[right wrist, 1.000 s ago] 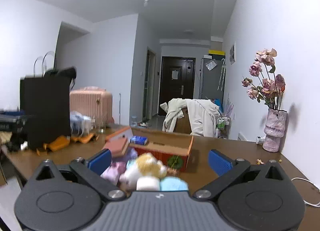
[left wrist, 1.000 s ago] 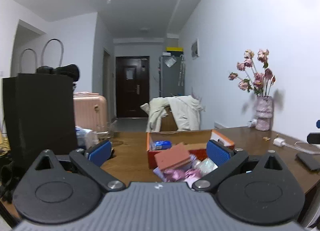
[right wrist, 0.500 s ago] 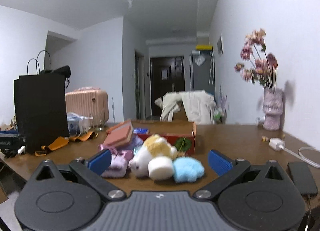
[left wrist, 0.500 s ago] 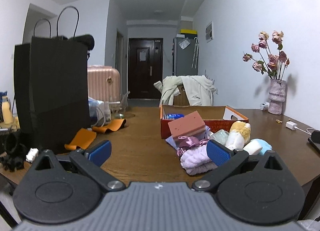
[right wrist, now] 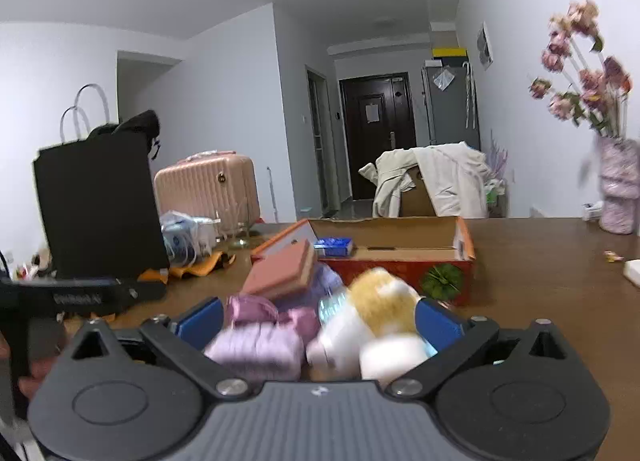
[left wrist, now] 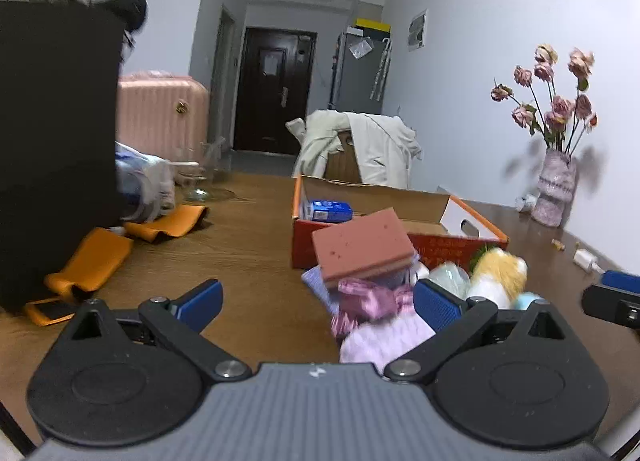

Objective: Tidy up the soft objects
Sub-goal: 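Move the right gripper back over the pile toward the pink sponge, then close the right gripper on the pink sponge and lift it, then carry the pink sponge with the right gripper into the cardboard box, then open the right gripper to release the sponge beside the tissue pack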

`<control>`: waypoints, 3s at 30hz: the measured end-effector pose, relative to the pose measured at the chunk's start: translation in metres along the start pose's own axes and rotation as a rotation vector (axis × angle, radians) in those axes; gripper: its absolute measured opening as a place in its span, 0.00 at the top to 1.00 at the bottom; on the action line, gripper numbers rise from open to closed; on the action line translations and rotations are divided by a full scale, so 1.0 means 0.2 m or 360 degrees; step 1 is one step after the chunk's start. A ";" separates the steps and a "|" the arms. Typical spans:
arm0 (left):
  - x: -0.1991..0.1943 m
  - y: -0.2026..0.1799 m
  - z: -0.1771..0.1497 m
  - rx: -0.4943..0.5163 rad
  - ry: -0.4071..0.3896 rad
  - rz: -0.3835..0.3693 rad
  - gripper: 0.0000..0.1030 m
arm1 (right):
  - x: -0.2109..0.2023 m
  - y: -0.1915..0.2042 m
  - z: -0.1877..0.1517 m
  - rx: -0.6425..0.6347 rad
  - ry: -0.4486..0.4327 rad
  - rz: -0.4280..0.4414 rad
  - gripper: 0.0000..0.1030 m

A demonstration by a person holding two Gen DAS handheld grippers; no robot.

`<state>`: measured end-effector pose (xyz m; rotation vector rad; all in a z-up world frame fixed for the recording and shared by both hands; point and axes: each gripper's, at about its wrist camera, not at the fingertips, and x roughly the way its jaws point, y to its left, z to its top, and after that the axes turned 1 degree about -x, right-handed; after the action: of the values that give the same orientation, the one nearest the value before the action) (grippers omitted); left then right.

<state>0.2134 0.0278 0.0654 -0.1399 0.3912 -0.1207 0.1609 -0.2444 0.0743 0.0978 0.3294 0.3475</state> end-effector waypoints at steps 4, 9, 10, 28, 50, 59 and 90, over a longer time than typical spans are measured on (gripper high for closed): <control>0.29 0.07 0.07 -0.0085 0.0083 -0.0037 0.02 | 0.31 -0.03 0.09 0.0080 0.0054 0.0036 0.17; 0.61 0.16 0.09 -0.0254 0.0252 -0.0232 0.28 | 0.71 -0.02 0.13 0.0095 0.0175 0.0087 0.45; 0.66 0.17 0.10 -0.0286 0.0279 -0.0252 0.31 | 0.78 -0.02 0.13 0.0115 0.0184 0.0092 0.46; 0.48 0.16 0.22 -0.0391 0.0239 -0.0526 0.61 | 0.76 0.07 0.21 0.0098 0.0082 0.0200 0.73; -0.19 -0.41 0.04 -0.0107 0.0164 -0.0678 0.61 | -0.23 -0.11 0.04 0.0246 -0.0145 0.0084 0.73; 0.19 -0.52 0.37 -0.0060 0.0182 -0.0680 0.61 | 0.05 -0.30 0.27 0.0218 -0.0190 0.0066 0.73; 2.10 -0.56 0.56 -0.0279 0.0857 -0.0510 0.52 | 1.77 -1.06 0.56 0.0235 0.0504 -0.0282 0.54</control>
<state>0.6316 -0.1298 0.0292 -0.3454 0.9167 -0.4456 0.5798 -0.3229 0.0418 0.1576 0.6729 0.1614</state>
